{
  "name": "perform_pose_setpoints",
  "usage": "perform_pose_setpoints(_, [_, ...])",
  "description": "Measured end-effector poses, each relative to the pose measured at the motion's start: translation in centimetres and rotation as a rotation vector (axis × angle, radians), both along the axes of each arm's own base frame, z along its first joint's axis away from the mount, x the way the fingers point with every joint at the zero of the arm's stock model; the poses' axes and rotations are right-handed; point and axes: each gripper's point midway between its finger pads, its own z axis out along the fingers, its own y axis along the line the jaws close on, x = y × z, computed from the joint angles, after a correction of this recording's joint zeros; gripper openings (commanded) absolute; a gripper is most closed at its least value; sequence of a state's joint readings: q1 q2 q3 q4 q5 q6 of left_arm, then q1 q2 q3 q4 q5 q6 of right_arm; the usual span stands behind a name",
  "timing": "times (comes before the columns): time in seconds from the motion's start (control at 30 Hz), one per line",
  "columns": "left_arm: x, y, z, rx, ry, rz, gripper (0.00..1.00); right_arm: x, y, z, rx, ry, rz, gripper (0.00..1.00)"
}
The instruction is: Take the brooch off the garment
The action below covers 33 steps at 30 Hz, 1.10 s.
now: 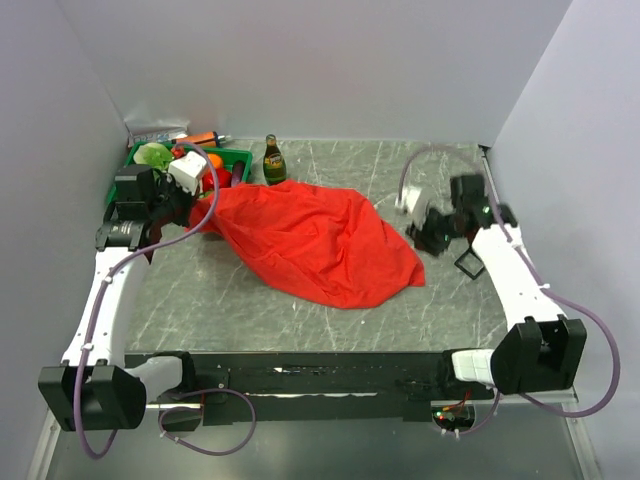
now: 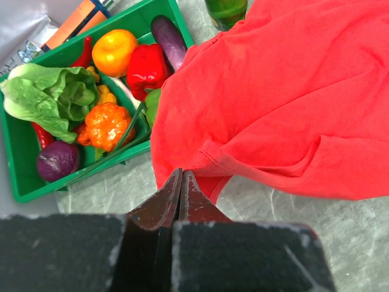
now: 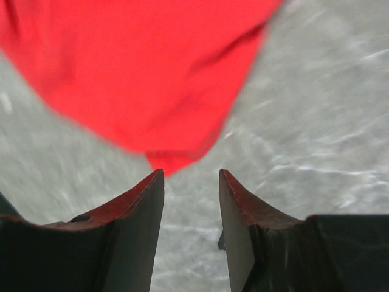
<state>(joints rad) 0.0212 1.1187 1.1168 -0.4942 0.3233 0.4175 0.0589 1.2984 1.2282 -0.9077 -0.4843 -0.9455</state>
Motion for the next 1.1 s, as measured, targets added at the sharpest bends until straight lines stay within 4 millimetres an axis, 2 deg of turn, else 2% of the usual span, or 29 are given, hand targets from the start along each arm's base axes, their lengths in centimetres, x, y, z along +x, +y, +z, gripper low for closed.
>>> perform_pose_setpoints(0.13, [0.4, -0.1, -0.4, -0.016, 0.013, 0.006, 0.01, -4.4, -1.6, -8.4, -0.13, 0.101, 0.159, 0.44])
perform_pose_setpoints(0.2, [0.5, -0.1, -0.6, -0.02, 0.019, 0.007, 0.01, -6.4, -2.1, -11.4, -0.171, 0.15, 0.229, 0.44])
perform_pose_setpoints(0.27, [0.6, 0.0, -0.8, -0.02, 0.025, 0.009, 0.01, -7.5, -2.5, -13.2, -0.204, 0.175, 0.28, 0.44])
perform_pose_setpoints(0.53, [1.0, -0.1, -1.2, -0.038, 0.042, 0.019, 0.01, -4.1, -3.0, -14.8, -0.273, 0.082, 0.344, 0.42])
perform_pose_setpoints(0.67, [1.0, -0.1, -1.4, -0.044, 0.05, 0.023, 0.01, -3.9, -3.1, -15.9, -0.285, 0.1, 0.372, 0.43])
perform_pose_setpoints(0.8, [1.0, -0.1, -1.4, -0.044, 0.05, 0.025, 0.01, -3.8, -3.2, -16.2, -0.299, 0.094, 0.398, 0.43])
perform_pose_setpoints(1.0, [1.1, -0.1, -1.3, -0.048, 0.044, 0.027, 0.01, -3.4, -4.0, -17.1, -0.351, 0.084, 0.406, 0.38])
perform_pose_setpoints(1.1, [1.2, -0.1, -1.3, -0.05, 0.045, 0.028, 0.01, -3.2, -4.2, -17.5, -0.363, 0.092, 0.407, 0.4])
